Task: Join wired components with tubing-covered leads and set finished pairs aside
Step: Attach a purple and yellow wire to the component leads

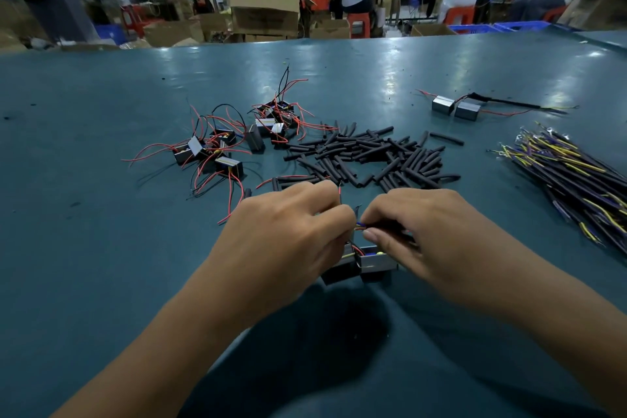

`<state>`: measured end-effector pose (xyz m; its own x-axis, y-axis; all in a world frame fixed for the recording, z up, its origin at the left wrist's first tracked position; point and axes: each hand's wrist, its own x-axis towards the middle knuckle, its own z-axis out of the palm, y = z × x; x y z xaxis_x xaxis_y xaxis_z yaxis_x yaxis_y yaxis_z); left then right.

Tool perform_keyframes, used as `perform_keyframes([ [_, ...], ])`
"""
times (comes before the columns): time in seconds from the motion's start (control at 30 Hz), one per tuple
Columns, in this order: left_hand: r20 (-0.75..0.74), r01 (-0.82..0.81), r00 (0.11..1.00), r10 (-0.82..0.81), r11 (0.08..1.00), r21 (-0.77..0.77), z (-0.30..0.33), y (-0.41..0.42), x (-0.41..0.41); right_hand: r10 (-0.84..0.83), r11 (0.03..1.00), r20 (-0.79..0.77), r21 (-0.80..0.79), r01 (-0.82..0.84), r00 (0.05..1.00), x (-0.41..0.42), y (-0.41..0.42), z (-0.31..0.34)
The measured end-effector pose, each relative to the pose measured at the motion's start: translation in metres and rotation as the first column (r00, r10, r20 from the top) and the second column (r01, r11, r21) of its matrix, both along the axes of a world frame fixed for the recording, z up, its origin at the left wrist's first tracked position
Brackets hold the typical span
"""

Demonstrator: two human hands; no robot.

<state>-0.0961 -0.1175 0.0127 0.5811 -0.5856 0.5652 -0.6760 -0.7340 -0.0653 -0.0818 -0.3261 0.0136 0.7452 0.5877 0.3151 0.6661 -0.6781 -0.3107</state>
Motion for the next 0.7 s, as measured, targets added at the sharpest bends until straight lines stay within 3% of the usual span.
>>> perform_keyframes([
  [0.1,0.025,-0.050,0.998,0.051,0.998,-0.037,-0.003,-0.006,-0.002,-0.062,0.993,-0.070,0.093,0.069,0.996,-0.001,0.001,-0.001],
  [0.2,-0.001,-0.082,0.997,0.083,0.979,-0.186,-0.009,-0.013,-0.003,-0.100,0.940,-0.285,0.286,0.184,0.953,0.000,0.002,-0.003],
  [0.27,-0.099,-0.079,0.994,0.046,0.933,-0.351,-0.012,-0.016,-0.003,-0.063,0.883,-0.435,0.395,0.253,0.898,0.001,0.003,-0.003],
  [0.37,-0.330,-0.148,0.940,-0.082,0.776,-0.613,-0.015,-0.019,-0.002,0.049,0.762,-0.611,0.534,0.366,0.790,-0.002,0.008,-0.002],
  [0.43,-0.437,-0.199,0.878,-0.194,0.683,-0.703,-0.016,-0.022,-0.003,0.105,0.714,-0.643,0.580,0.392,0.759,-0.003,0.010,0.000],
  [0.57,-0.536,-0.276,0.722,-0.438,0.527,-0.804,-0.015,-0.026,-0.006,0.127,0.721,-0.560,0.619,0.312,0.819,-0.004,0.009,0.003],
  [0.63,-0.594,-0.425,0.569,-0.569,0.415,-0.805,-0.014,-0.027,-0.005,0.161,0.712,-0.523,0.649,0.269,0.837,-0.005,0.007,0.005],
  [0.7,-0.574,-0.580,0.362,-0.735,0.304,-0.756,-0.012,-0.028,-0.004,0.161,0.734,-0.457,0.648,0.204,0.875,-0.006,0.005,0.007],
])
